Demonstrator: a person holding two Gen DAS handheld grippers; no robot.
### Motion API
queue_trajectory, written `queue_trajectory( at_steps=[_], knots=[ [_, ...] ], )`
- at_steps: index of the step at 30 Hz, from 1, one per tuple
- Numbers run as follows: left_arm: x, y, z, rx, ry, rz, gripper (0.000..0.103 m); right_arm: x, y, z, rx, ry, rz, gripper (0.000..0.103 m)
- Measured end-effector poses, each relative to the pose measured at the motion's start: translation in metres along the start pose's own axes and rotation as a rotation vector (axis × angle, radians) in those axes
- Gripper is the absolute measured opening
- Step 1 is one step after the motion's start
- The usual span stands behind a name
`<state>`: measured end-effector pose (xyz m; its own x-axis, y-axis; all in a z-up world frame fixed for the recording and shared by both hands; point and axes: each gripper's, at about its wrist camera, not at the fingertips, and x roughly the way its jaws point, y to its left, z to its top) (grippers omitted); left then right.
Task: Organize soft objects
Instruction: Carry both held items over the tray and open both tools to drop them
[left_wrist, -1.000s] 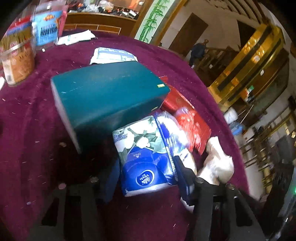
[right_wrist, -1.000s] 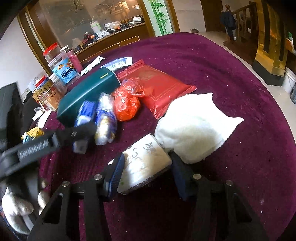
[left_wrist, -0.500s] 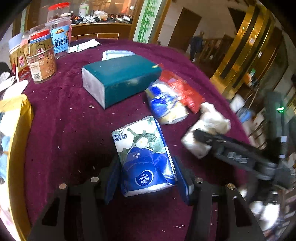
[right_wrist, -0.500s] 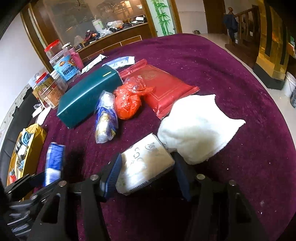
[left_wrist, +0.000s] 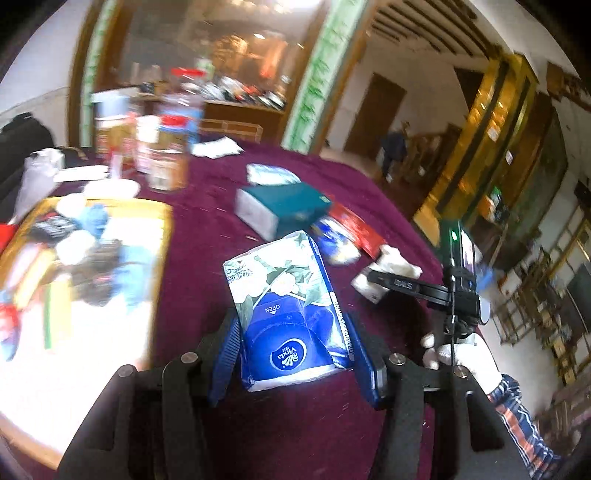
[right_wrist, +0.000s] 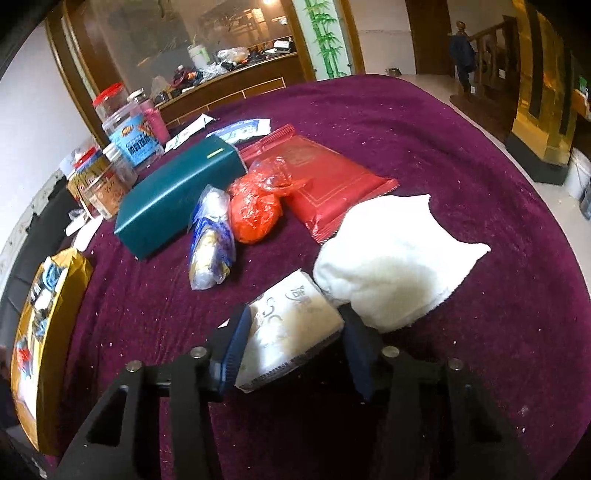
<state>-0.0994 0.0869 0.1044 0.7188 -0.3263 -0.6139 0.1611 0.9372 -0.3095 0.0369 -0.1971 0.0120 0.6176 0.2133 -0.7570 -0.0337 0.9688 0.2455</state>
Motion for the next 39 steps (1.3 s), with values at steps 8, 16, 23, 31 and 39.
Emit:
queue_trajectory(
  at_steps=[8, 16, 23, 31, 39],
  knots=[
    [-0.066, 0.103, -0.02, -0.169, -0.088, 0.138, 0.059, -0.029, 0.005, -0.021, 0.052, 0.019, 0.059, 0.034],
    [-0.064, 0.17, -0.047, -0.318, -0.034, 0.271, 0.06, -0.071, 0.071, -0.036, -0.084, 0.002, 0.137, 0.034],
    [-0.05, 0.18, -0.053, -0.293, 0.022, 0.295, 0.074, -0.078, 0.167, -0.043, -0.249, 0.047, 0.262, 0.034],
    [-0.097, 0.182, -0.057, -0.349, -0.1, 0.22, 0.079, -0.049, 0.291, -0.06, -0.408, 0.178, 0.399, 0.034],
    [-0.127, 0.192, -0.062, -0.325, -0.161, 0.239, 0.086, -0.004, 0.351, -0.075, -0.446, 0.283, 0.39, 0.034]
  ],
)
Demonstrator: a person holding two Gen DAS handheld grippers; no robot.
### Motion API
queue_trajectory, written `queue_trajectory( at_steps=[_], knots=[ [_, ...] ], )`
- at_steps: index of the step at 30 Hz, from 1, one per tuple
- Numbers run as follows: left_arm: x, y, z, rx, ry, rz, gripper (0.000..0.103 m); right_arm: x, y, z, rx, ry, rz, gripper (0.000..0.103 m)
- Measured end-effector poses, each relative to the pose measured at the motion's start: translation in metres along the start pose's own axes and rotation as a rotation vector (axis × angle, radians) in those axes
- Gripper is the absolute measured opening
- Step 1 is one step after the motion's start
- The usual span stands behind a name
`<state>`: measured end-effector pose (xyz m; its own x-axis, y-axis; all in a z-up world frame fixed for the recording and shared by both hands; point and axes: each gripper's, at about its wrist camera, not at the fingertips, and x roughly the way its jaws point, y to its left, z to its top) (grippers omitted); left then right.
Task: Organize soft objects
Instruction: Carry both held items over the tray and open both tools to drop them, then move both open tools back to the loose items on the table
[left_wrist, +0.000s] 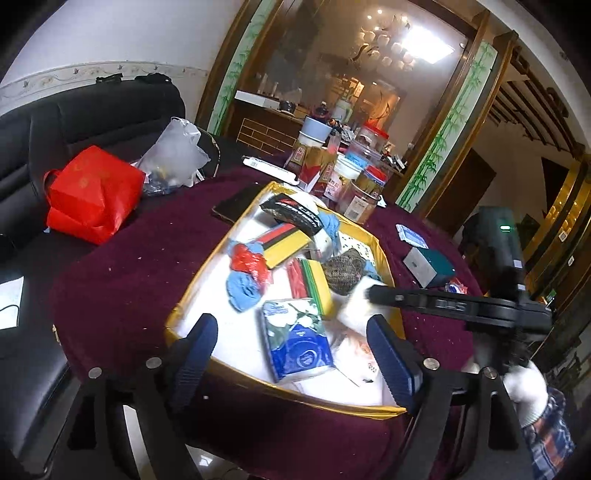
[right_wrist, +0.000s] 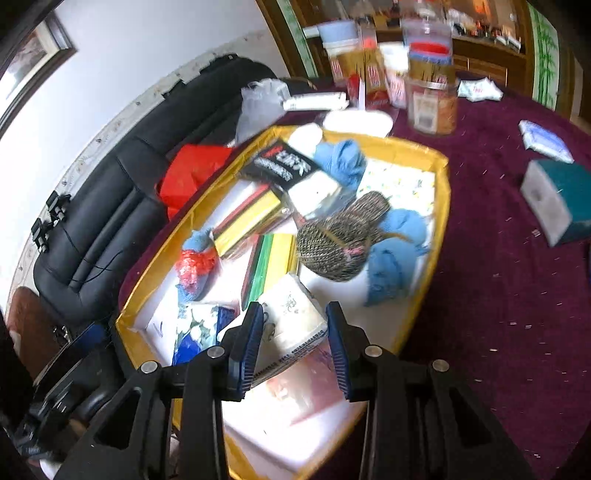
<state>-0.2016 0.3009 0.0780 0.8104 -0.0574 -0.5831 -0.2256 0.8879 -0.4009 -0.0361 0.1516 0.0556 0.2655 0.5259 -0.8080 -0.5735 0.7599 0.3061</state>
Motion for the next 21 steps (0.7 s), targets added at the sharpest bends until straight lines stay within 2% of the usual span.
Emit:
queue_trajectory(
  at_steps=[7, 11, 14, 15, 19, 21],
  knots=[
    [0.006, 0.014, -0.003, -0.029, 0.015, -0.01, 0.087, 0.028, -0.015, 0.009, 0.061, 0.021, -0.093, 0.034],
    [0.011, 0.01, -0.006, -0.014, 0.031, 0.0, 0.088, 0.033, -0.015, 0.012, 0.007, -0.003, -0.216, 0.038],
    [0.012, 0.004, -0.009, 0.007, 0.039, 0.011, 0.089, 0.024, -0.019, 0.008, 0.021, -0.032, -0.186, 0.04],
    [0.012, 0.001, -0.01, 0.018, 0.039, 0.018, 0.09, 0.017, -0.019, 0.006, 0.025, -0.05, -0.174, 0.042],
    [0.01, -0.02, -0.014, 0.103, 0.019, 0.096, 0.09, -0.031, -0.019, -0.008, 0.002, -0.171, -0.149, 0.067],
    [0.007, -0.033, -0.017, 0.168, -0.006, 0.154, 0.091, -0.051, -0.019, -0.015, -0.017, -0.223, -0.156, 0.072]
  ],
)
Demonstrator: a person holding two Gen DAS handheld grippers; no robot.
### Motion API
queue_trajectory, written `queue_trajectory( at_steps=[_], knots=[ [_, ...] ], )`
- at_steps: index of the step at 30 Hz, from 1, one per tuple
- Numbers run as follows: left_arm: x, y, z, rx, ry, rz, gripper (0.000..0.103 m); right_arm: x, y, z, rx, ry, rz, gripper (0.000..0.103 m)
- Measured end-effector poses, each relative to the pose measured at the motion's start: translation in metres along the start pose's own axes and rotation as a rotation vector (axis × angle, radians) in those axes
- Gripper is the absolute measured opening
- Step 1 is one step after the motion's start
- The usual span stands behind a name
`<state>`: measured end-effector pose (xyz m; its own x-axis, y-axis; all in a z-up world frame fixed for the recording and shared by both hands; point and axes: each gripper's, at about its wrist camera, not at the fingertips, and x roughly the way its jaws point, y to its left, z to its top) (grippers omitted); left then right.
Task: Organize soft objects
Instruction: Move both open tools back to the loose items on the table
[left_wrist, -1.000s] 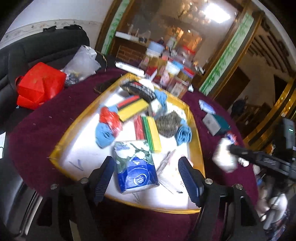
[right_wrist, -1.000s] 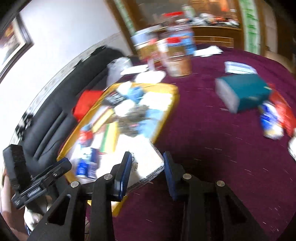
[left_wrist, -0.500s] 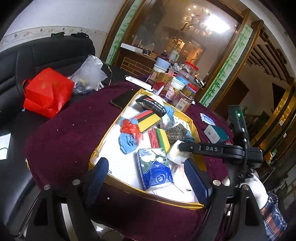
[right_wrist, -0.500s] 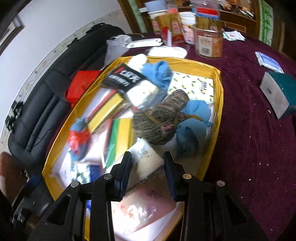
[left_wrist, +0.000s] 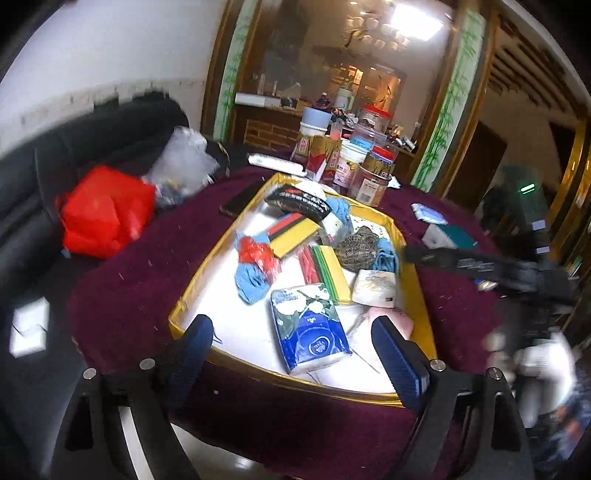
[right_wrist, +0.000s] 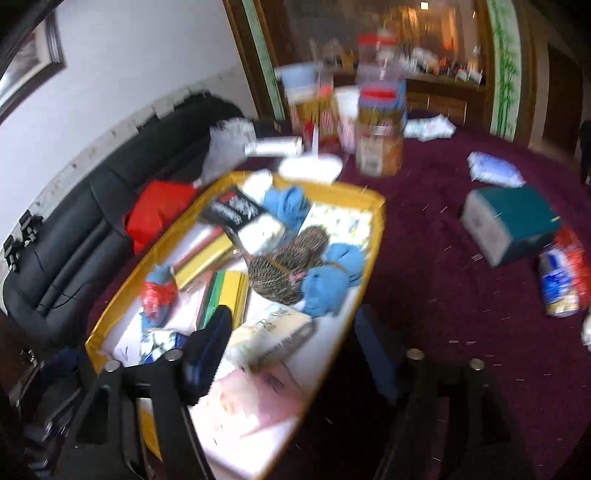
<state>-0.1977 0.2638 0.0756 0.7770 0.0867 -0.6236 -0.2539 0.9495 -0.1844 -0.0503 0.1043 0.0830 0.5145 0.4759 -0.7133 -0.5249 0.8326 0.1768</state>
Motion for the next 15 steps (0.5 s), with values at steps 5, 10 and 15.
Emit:
queue_trajectory(
  at_steps=[5, 10, 15],
  knots=[
    [-0.006, -0.03, -0.003, 0.122, -0.025, 0.086, 0.093, -0.049, -0.027, -0.022, -0.023, -0.094, -0.053, 0.083],
    [-0.005, -0.068, -0.007, 0.213, 0.001, 0.094, 0.093, -0.075, -0.083, -0.046, 0.061, -0.094, -0.106, 0.083],
    [-0.005, -0.116, -0.013, 0.327, 0.017, 0.092, 0.093, -0.1, -0.143, -0.072, 0.173, -0.105, -0.15, 0.083]
  ],
)
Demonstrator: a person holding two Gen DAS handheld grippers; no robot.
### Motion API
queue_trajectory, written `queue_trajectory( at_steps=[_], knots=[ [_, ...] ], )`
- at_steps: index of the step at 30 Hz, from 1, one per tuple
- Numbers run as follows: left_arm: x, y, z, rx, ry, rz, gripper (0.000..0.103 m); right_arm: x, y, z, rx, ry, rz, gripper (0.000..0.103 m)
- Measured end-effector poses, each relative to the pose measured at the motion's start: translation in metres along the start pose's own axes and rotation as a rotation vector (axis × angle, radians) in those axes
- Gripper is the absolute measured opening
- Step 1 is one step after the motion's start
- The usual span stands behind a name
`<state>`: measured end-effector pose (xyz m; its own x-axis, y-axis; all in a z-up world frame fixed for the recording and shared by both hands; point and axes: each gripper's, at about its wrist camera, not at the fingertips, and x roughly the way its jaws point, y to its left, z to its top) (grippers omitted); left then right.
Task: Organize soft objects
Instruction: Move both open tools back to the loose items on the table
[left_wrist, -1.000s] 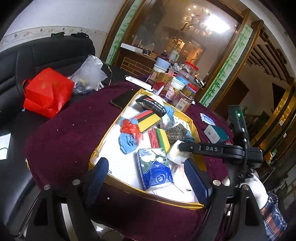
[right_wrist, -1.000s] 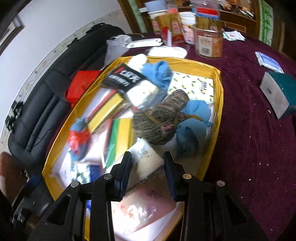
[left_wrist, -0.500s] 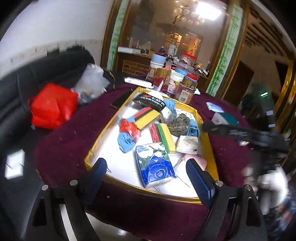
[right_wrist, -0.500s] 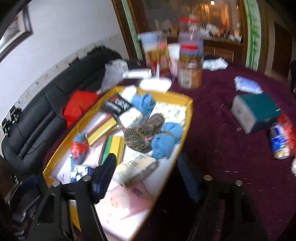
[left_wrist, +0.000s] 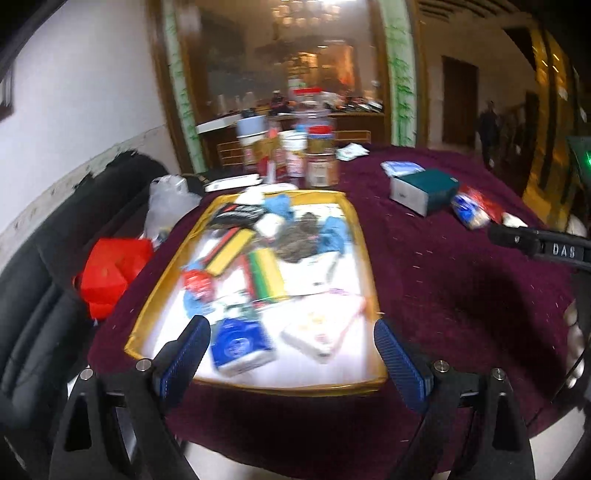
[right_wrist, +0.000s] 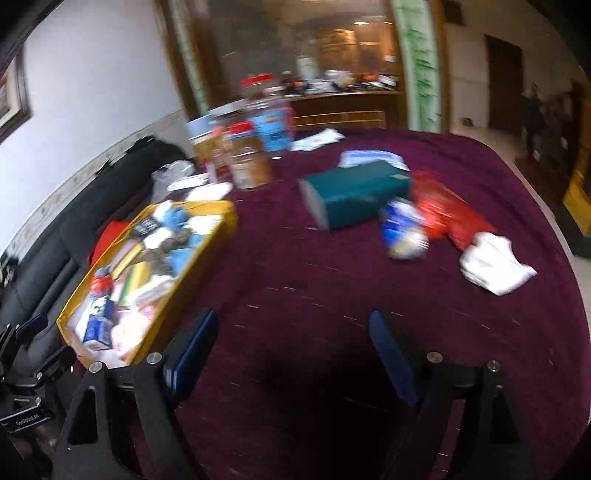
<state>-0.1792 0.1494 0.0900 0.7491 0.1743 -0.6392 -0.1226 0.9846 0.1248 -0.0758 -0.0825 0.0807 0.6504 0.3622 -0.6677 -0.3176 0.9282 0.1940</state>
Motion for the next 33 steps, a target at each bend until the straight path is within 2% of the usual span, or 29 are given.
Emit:
queue_trajectory(
  at_steps=[10, 17, 22, 26, 29, 33],
  knots=[
    [-0.005, -0.098, 0.016, 0.214, -0.001, -0.027, 0.094, -0.042, -0.106, -0.028, 0.154, -0.046, -0.078, 0.083],
    [0.014, -0.155, 0.024, 0.321, 0.03, -0.078, 0.094, -0.063, -0.166, -0.042, 0.254, -0.064, -0.13, 0.083],
    [0.051, -0.189, 0.029, 0.322, 0.142, -0.211, 0.095, -0.071, -0.202, -0.05, 0.337, -0.06, -0.165, 0.083],
    [0.085, -0.209, 0.025, 0.3, 0.241, -0.269, 0.095, -0.073, -0.223, -0.054, 0.383, -0.055, -0.186, 0.084],
    [0.101, -0.213, 0.017, 0.273, 0.301, -0.3, 0.095, -0.069, -0.23, -0.049, 0.398, -0.04, -0.198, 0.084],
    [0.107, -0.201, 0.012, 0.181, 0.332, -0.364, 0.102, -0.052, -0.237, -0.031, 0.425, -0.018, -0.182, 0.084]
  ],
)
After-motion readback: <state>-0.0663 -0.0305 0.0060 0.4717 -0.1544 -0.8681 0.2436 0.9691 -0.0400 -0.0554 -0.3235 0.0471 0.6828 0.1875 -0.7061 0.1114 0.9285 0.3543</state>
